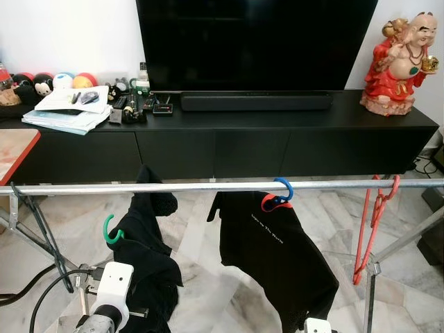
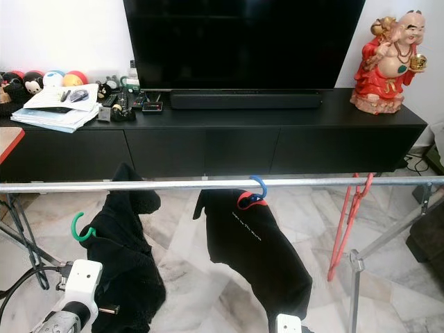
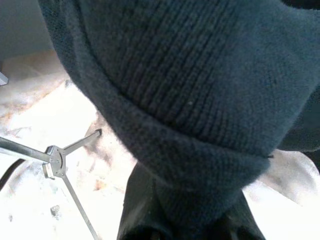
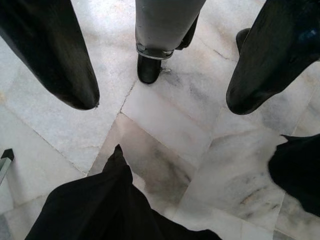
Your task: Hang hanger
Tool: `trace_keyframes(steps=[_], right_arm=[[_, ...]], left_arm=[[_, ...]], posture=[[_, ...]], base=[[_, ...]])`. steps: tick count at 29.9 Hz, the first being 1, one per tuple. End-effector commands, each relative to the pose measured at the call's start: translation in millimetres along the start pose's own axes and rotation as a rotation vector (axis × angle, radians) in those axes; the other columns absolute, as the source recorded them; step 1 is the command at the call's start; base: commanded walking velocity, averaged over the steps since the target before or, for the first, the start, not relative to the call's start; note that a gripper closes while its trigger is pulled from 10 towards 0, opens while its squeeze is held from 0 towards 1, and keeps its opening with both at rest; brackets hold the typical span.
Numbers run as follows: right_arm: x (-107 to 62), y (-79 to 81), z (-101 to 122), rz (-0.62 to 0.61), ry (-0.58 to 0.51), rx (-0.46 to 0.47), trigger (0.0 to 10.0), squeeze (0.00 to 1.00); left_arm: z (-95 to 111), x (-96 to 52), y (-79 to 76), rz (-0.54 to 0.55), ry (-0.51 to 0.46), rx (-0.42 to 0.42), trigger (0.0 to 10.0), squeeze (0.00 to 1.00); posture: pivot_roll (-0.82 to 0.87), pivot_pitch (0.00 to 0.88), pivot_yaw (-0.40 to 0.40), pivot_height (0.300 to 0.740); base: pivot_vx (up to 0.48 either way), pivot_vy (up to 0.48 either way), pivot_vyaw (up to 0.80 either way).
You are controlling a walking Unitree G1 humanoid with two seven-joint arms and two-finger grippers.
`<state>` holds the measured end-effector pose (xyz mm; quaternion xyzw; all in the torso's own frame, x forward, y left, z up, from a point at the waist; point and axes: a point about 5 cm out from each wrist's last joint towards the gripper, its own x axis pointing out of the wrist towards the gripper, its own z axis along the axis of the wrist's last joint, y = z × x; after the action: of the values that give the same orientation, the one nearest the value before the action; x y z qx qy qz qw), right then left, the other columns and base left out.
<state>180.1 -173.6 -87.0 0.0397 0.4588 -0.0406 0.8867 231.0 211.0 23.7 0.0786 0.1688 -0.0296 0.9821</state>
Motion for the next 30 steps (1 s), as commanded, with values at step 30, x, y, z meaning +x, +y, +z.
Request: trace_keyframes(steps=[30], right_arm=[[0.5, 0.6, 3.3, 0.000, -0.013, 0.010, 10.0, 0.00]], left_arm=[[7.0, 1.1, 2.5, -0.008, -0.041, 0.011, 10.0, 0.00]], posture=[[0.16, 0.058, -0.017, 0.740]], base=[[-0.271, 0.000, 0.00]])
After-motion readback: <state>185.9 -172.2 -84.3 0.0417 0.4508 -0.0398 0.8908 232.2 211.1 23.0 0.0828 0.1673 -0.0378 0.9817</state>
